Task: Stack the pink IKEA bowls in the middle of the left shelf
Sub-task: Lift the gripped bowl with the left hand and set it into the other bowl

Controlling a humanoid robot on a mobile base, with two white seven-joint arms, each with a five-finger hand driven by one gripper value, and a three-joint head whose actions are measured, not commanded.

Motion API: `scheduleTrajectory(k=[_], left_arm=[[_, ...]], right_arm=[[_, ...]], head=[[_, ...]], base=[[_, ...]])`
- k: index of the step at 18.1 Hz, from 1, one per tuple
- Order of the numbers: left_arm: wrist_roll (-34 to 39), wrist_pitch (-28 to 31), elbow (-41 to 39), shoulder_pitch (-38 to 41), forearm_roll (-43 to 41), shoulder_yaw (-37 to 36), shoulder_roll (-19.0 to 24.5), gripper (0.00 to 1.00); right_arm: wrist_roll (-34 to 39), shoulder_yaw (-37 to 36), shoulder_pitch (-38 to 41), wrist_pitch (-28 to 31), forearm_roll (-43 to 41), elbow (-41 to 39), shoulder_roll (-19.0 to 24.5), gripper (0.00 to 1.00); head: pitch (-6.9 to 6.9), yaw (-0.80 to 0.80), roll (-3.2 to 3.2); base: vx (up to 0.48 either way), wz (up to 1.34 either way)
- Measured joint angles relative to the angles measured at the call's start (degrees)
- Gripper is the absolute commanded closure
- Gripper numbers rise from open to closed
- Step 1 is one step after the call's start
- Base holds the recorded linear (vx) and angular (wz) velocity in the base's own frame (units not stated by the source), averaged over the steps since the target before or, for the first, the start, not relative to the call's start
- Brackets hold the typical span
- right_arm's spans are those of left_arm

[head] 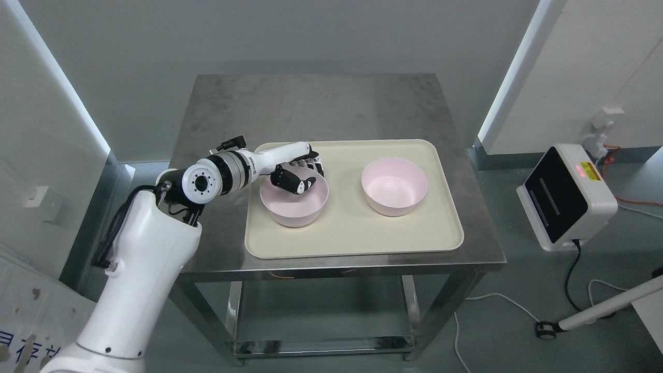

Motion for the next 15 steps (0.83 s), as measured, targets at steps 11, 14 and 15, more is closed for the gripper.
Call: scheduleTrajectory(k=[11, 14, 15], left_arm=[[-0.2, 4.9, 0.4, -9.4, 4.1, -0.5, -4.7, 0.99], [2.5, 5.1, 0.7, -11.1, 7.2, -6.3, -5.4, 0.99], [4.2, 5.3, 1.1, -11.4, 7.9, -8.2, -5.6, 0.99]], right_arm=[[0.0, 0.0, 0.0, 0.0, 0.0, 0.0, 0.0, 0.0], [0.0, 0.0, 0.0, 0.0, 0.0, 0.0, 0.0, 0.0], [0.0, 0.0, 0.0, 0.0, 0.0, 0.0, 0.0, 0.0]], head=[[0.0, 0.0, 0.0], [0.0, 0.0, 0.0], [0.0, 0.0, 0.0]], base=[[0.0, 0.0], [0.0, 0.0], [0.0, 0.0]])
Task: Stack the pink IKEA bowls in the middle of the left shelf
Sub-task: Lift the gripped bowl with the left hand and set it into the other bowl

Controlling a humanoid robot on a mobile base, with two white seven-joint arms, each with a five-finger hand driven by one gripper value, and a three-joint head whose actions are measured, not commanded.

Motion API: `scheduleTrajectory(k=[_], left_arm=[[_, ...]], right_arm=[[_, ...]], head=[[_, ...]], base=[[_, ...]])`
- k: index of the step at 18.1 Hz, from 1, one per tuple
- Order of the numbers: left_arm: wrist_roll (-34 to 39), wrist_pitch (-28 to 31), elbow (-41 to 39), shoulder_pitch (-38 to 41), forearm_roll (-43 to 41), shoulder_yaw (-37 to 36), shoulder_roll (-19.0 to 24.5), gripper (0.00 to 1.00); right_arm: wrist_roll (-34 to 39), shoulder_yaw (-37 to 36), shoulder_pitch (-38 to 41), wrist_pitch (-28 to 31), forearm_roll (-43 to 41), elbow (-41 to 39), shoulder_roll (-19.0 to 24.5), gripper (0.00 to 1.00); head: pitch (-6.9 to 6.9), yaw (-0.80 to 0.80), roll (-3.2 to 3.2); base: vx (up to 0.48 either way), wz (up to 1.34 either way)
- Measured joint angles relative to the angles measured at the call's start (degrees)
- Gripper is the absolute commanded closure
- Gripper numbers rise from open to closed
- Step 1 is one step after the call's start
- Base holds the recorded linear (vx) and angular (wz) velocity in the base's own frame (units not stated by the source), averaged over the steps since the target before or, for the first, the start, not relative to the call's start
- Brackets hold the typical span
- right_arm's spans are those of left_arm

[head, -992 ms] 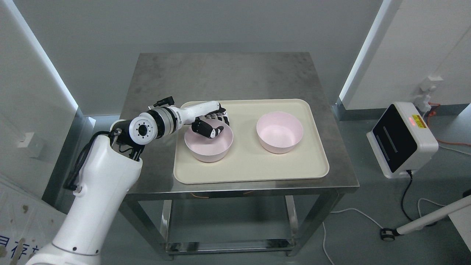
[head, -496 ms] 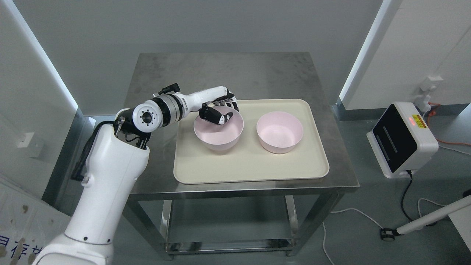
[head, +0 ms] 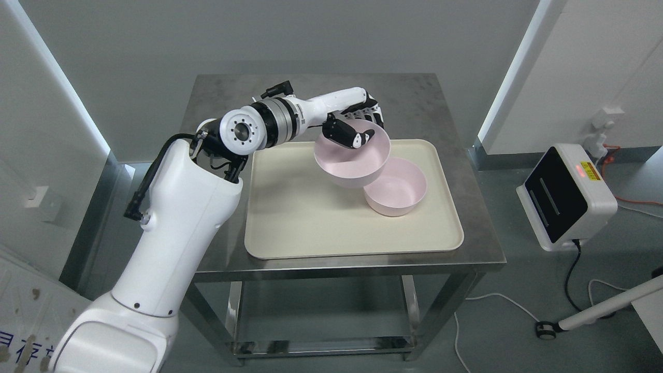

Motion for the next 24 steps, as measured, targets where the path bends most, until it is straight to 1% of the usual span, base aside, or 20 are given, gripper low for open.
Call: scheduleTrajectory(k=[6, 9, 17, 20, 24], left_arm=[[12.2, -3.4, 4.5, -2.1, 3.1, -7.7, -0.7, 0.98], [16.0, -3.9, 7.2, -2.8, 4.6, -10.1, -0.9, 0.98], [17.7, -4.1, 13.3, -3.7, 6.0, -14.3, -1.3, 0.96], [17.8, -3.9, 14.6, -4.2, 6.2, -15.1, -1.4, 0.94], [17.8, -3.8, 15.2, -4.5, 6.7, -15.3, -1.4, 0.94]], right_arm=[[0.0, 0.0, 0.0, 0.0, 0.0, 0.0, 0.0, 0.0], [0.0, 0.0, 0.0, 0.0, 0.0, 0.0, 0.0, 0.0], [0.0, 0.0, 0.0, 0.0, 0.0, 0.0, 0.0, 0.0], [0.0, 0.0, 0.0, 0.0, 0.0, 0.0, 0.0, 0.0], [0.0, 0.0, 0.0, 0.0, 0.0, 0.0, 0.0, 0.0]], head=[[0.0, 0.0, 0.0], [0.0, 0.0, 0.0], [0.0, 0.0, 0.0], [0.0, 0.0, 0.0], [0.0, 0.0, 0.0]], base=[[0.0, 0.0], [0.0, 0.0], [0.0, 0.0], [0.0, 0.0], [0.0, 0.0]])
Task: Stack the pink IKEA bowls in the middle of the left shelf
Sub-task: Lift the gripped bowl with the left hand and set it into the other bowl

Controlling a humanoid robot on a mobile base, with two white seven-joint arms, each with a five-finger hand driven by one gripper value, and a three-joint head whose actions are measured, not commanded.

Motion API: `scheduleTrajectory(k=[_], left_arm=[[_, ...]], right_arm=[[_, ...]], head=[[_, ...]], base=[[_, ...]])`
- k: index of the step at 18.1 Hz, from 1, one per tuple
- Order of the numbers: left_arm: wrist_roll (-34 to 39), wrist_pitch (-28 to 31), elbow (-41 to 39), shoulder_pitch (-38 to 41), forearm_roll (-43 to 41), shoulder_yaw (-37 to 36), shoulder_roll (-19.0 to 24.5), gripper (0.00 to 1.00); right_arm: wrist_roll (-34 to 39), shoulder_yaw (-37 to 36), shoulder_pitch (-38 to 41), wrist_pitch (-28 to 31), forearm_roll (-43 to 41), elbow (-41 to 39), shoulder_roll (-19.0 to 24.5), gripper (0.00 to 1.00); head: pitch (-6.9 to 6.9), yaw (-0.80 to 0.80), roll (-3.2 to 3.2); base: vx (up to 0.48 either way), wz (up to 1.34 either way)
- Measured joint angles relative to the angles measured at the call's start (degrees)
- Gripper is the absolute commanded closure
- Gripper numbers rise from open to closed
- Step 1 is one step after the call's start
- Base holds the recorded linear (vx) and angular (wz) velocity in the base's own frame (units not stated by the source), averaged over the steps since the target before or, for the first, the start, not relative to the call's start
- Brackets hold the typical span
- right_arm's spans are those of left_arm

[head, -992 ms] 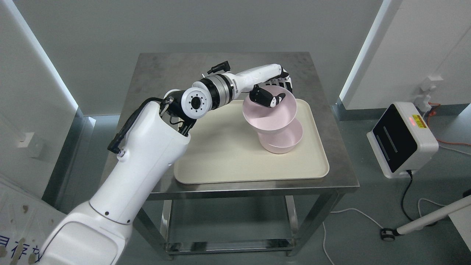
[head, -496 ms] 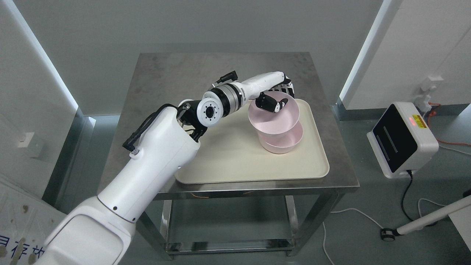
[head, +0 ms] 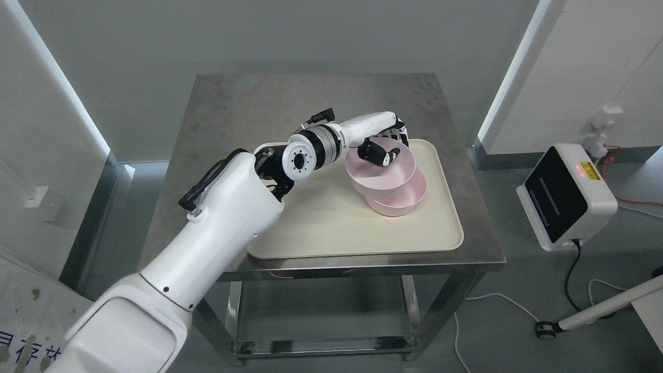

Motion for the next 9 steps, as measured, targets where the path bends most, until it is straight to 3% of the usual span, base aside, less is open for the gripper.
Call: scheduleTrajectory(k=[9], left_arm=[[-0.2, 0.7, -1.7, -0.2, 4.4, 1.6, -0.1, 0.94]], right_arm=[[0.0, 0.0, 0.0, 0.0, 0.0, 0.0, 0.0, 0.0]], head=[[0.0, 0.0, 0.0]], base=[[0.0, 0.0]])
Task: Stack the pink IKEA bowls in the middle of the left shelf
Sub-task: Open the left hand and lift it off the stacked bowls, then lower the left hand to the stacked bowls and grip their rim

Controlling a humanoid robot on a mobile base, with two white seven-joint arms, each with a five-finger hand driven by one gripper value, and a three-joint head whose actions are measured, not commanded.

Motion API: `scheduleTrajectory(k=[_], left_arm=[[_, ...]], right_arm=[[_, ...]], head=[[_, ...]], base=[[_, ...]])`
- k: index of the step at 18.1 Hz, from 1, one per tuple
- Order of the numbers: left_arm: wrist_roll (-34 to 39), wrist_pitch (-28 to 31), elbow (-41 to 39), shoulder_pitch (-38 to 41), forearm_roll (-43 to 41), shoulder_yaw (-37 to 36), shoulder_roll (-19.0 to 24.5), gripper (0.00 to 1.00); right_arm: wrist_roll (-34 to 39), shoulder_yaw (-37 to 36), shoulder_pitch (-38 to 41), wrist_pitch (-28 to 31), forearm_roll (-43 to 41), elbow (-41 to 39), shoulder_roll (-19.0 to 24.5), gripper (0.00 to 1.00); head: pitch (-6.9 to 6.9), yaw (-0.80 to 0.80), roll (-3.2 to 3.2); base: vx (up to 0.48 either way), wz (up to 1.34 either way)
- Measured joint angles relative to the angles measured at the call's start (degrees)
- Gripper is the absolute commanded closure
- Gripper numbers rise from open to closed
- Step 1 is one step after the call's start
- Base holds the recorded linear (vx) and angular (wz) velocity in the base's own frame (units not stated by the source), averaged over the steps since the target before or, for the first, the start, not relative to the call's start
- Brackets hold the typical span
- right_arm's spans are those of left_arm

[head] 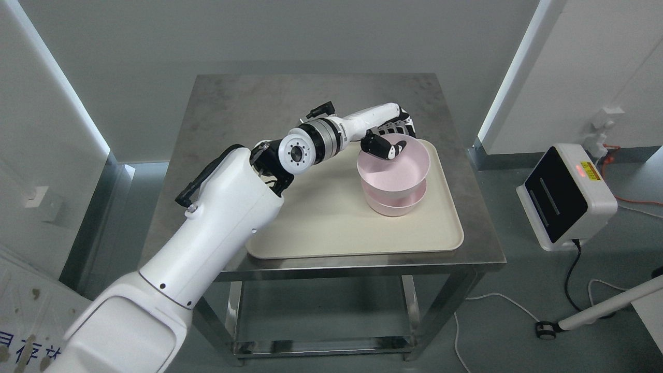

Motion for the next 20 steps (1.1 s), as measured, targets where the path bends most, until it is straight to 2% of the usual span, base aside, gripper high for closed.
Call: scheduleTrajectory(k=[10, 11, 13, 16, 20], left_arm=[[0.8, 1.0, -1.5, -0.2, 3.8, -0.9, 0.0, 0.92], [0.8, 1.1, -1.5, -0.2, 4.0, -1.0, 0.0, 0.83], [1.2, 1.3, -1.6, -0.2, 4.3, -1.1, -0.1, 0.49], [1.8, 1.3, -2.4, 0.0, 4.7, 0.6, -0.1, 0.2], [3.4, 0.6, -6.2, 2.0, 5.6, 5.0, -0.1, 0.18]], right_arm=[[0.0, 0.0, 0.0, 0.0, 0.0, 0.0, 0.0, 0.0], [0.0, 0.0, 0.0, 0.0, 0.0, 0.0, 0.0, 0.0], [0.0, 0.0, 0.0, 0.0, 0.0, 0.0, 0.0, 0.0], [0.0, 0.0, 0.0, 0.0, 0.0, 0.0, 0.0, 0.0], [0.0, 0.0, 0.0, 0.0, 0.0, 0.0, 0.0, 0.0]], head=[[0.0, 0.0, 0.0], [0.0, 0.0, 0.0], [0.0, 0.0, 0.0], [0.0, 0.0, 0.0], [0.0, 0.0, 0.0]], base=[[0.0, 0.0], [0.0, 0.0], [0.0, 0.0], [0.0, 0.0], [0.0, 0.0]])
